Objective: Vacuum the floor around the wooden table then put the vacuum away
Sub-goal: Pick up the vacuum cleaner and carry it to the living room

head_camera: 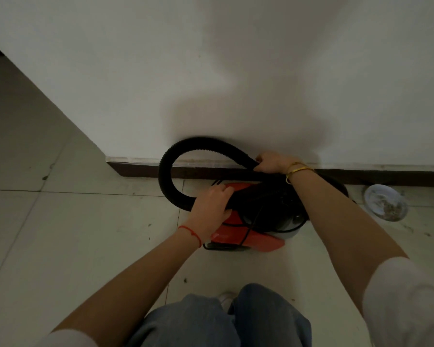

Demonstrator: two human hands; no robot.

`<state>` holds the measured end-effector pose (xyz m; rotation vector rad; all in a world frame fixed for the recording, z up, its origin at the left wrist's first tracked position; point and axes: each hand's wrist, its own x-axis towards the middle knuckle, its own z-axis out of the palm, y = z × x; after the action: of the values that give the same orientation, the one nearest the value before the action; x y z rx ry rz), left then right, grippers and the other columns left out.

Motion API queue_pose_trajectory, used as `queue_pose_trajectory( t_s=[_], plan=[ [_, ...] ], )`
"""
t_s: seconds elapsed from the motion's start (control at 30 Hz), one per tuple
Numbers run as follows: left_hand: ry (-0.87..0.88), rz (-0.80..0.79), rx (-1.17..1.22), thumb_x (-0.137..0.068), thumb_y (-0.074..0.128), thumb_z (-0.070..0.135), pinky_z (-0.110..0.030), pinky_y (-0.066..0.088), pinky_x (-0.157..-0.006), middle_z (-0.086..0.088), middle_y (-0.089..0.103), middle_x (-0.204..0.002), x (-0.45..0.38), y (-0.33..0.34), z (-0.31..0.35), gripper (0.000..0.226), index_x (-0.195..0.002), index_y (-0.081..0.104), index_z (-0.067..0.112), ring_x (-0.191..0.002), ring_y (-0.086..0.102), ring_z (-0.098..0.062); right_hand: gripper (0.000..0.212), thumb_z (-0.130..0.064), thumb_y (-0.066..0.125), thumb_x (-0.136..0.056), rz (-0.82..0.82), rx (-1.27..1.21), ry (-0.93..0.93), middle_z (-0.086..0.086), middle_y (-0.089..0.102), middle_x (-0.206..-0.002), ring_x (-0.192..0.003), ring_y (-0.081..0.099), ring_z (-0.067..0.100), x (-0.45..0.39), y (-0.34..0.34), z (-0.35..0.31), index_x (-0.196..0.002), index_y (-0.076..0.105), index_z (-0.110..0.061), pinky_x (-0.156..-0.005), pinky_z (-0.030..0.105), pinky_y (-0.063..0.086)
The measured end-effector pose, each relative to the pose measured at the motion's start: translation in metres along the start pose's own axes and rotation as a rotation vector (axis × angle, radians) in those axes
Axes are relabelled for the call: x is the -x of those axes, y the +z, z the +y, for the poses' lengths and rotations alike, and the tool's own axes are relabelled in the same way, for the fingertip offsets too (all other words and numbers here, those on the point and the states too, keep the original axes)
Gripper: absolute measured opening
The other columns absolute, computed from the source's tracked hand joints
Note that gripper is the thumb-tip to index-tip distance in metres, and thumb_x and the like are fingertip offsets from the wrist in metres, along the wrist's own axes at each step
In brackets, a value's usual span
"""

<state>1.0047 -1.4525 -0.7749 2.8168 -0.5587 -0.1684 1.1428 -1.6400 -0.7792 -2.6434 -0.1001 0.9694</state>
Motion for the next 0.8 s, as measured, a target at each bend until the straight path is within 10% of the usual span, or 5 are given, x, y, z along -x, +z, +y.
queue_pose_trajectory(
  t_s=[0.3,0.43,0.57,0.8],
  plan=[
    [0.096,0.152,-0.078,-0.085,0.064,0.025,-0.026,0.038,-0.094,-0.003,0.057,-0.113,-0.011,-0.025,0.008,0.043,-0.126,0.053,0.016,-0.106,0.051,-0.019,0.051,-0.042,0.059,-0.087,0.071,-0.24,-0.048,0.009,0.06,-0.107,-0.091,0.06,0.025,0.04,-0.028,0.014,-0.125,0.05,-0.01,-0.077,0.031,0.049],
    [0.092,0.209,-0.118,-0.085,0.065,0.028,-0.026,0.036,-0.092,-0.002,0.057,-0.109,-0.018,-0.038,0.02,0.038,-0.121,0.056,0.017,-0.103,0.052,-0.019,0.09,-0.077,0.066,-0.062,0.069,-0.269,-0.122,-0.004,0.053,-0.114,-0.098,0.056,0.013,0.096,-0.042,0.02,-0.128,0.036,-0.024,-0.076,0.029,0.048],
    [0.104,0.215,-0.135,-0.084,0.062,0.015,-0.027,0.036,-0.093,-0.005,0.056,-0.111,-0.024,-0.05,0.029,0.039,-0.122,0.055,0.015,-0.104,0.05,-0.021,0.123,-0.061,0.085,-0.05,0.167,-0.175,-0.163,-0.004,0.037,-0.13,-0.116,0.044,0.016,0.133,-0.031,0.03,-0.144,0.015,-0.025,-0.101,0.037,0.042],
    [0.15,0.31,-0.127,-0.085,0.061,0.006,-0.032,0.034,-0.105,-0.012,0.057,-0.121,-0.019,-0.058,0.044,0.049,-0.133,0.05,0.005,-0.113,0.051,-0.026,0.073,-0.029,0.077,-0.072,0.74,0.013,-0.186,0.014,0.055,-0.113,-0.095,0.059,0.031,0.143,0.008,0.04,-0.129,0.038,-0.005,-0.076,0.042,0.052]
  ],
)
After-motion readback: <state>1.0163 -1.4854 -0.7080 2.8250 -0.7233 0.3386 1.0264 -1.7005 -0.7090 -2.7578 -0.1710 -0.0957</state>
